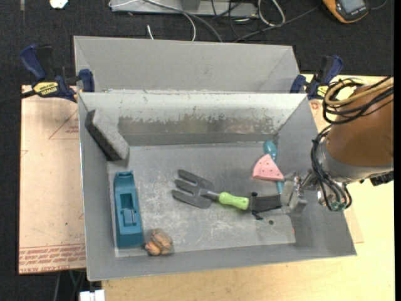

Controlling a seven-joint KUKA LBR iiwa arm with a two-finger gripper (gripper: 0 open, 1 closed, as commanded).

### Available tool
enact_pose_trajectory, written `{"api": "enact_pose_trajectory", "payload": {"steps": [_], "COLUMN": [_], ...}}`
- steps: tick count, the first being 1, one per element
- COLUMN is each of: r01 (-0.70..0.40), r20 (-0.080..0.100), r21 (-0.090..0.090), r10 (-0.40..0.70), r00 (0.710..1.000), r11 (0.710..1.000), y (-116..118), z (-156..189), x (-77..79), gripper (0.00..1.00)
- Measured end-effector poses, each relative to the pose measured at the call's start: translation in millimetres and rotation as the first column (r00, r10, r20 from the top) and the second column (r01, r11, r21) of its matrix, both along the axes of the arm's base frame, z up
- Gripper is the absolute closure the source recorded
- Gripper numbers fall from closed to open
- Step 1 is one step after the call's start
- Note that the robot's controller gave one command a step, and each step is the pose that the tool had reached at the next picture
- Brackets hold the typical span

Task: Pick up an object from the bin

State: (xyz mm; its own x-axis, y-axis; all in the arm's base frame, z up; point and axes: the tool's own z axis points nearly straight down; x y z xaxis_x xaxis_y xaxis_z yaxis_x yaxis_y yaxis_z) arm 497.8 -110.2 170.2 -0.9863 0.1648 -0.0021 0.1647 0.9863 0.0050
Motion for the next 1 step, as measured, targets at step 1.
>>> {"api": "enact_pose_trajectory", "payload": {"steps": [1], "r01": [-0.001], "r20": [-0.004], "r21": [0.001], "r10": [0.001], "r00": [1.0], "r11": [1.0], "y": [0.6], "z": [56.3], "x": [-0.3], "gripper": [1.0]}}
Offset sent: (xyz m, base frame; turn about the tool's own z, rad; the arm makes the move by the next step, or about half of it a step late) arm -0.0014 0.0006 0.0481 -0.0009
